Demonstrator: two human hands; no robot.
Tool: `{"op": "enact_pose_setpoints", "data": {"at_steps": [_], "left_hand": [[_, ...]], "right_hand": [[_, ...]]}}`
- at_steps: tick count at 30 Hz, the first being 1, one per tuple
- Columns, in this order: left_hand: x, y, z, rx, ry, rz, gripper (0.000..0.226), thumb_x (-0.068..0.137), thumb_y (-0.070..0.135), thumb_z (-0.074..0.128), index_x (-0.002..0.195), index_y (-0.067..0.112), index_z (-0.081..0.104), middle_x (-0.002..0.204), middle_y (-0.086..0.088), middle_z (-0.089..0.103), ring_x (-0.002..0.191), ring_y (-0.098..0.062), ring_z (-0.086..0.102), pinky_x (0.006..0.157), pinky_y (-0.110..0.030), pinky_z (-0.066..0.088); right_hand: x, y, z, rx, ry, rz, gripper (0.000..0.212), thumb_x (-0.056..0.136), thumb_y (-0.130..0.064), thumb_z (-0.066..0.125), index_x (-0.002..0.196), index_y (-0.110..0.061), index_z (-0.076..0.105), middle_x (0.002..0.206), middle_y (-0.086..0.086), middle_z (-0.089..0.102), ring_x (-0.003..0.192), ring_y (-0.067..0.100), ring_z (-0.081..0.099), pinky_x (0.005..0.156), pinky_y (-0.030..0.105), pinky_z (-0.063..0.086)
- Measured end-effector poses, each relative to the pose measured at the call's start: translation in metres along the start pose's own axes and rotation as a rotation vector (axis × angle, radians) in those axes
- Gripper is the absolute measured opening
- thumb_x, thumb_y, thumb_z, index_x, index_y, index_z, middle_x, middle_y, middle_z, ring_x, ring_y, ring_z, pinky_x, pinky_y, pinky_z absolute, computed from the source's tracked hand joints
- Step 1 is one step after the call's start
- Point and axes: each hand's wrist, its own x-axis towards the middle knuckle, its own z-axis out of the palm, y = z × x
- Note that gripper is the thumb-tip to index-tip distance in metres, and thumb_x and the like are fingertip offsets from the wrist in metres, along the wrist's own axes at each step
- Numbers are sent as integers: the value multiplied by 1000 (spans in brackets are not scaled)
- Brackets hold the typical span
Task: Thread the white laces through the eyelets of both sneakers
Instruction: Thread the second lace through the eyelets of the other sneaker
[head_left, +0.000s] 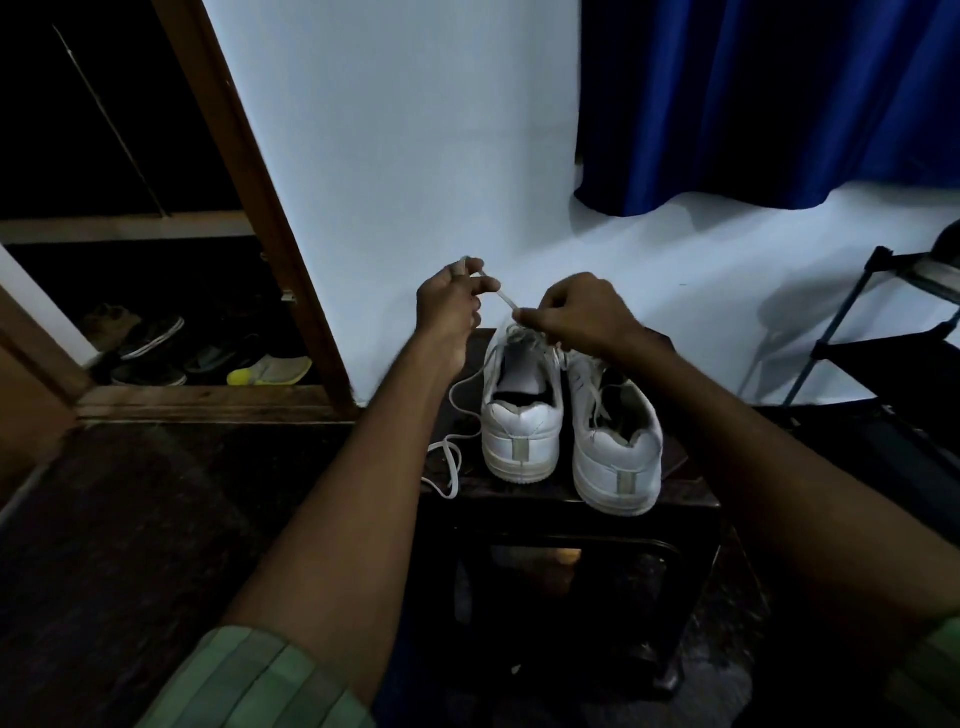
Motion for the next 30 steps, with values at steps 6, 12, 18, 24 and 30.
{"op": "enact_pose_setpoints", "data": {"at_steps": [6, 12, 18, 24, 30], "left_hand": [[-9, -9, -1, 64, -185, 18, 22, 106, -2, 49, 102, 8, 67, 89, -9, 75, 70, -9, 66, 65, -18, 52], [-14, -17, 1, 312, -263, 132, 14, 96, -8, 65, 100, -1, 76, 84, -10, 75, 70, -10, 75, 71, -19, 59], [-20, -22, 9, 349, -184, 196, 9, 87, -3, 78, 86, 6, 80, 80, -11, 77, 74, -19, 77, 81, -39, 65], [-19, -24, 12, 542, -179, 235, 15, 85, -1, 79, 88, 14, 83, 82, -2, 80, 77, -12, 77, 83, -34, 65], [-24, -22, 17, 794, -170, 282, 21, 77, 10, 81, 77, 31, 79, 84, 12, 78, 85, -5, 74, 85, -32, 62]], "right_hand": [[-1, -5, 4, -52, -148, 104, 49, 73, -49, 74, 76, 0, 75, 69, 12, 74, 74, 27, 74, 74, 38, 59], [3, -4, -7, 72, -126, 293, 23, 73, -16, 69, 59, -11, 52, 55, 5, 51, 55, 22, 50, 50, 26, 37], [9, 8, -15, 254, -284, 447, 14, 91, -5, 64, 79, -9, 58, 75, 9, 59, 59, 19, 57, 39, 19, 47], [11, 17, -7, 315, -252, 469, 20, 80, 7, 64, 66, -8, 60, 73, 16, 57, 51, 20, 51, 55, 29, 41], [12, 16, -3, 277, -255, 460, 12, 83, 4, 66, 75, -4, 62, 76, 20, 60, 58, 26, 56, 61, 34, 45]]}}
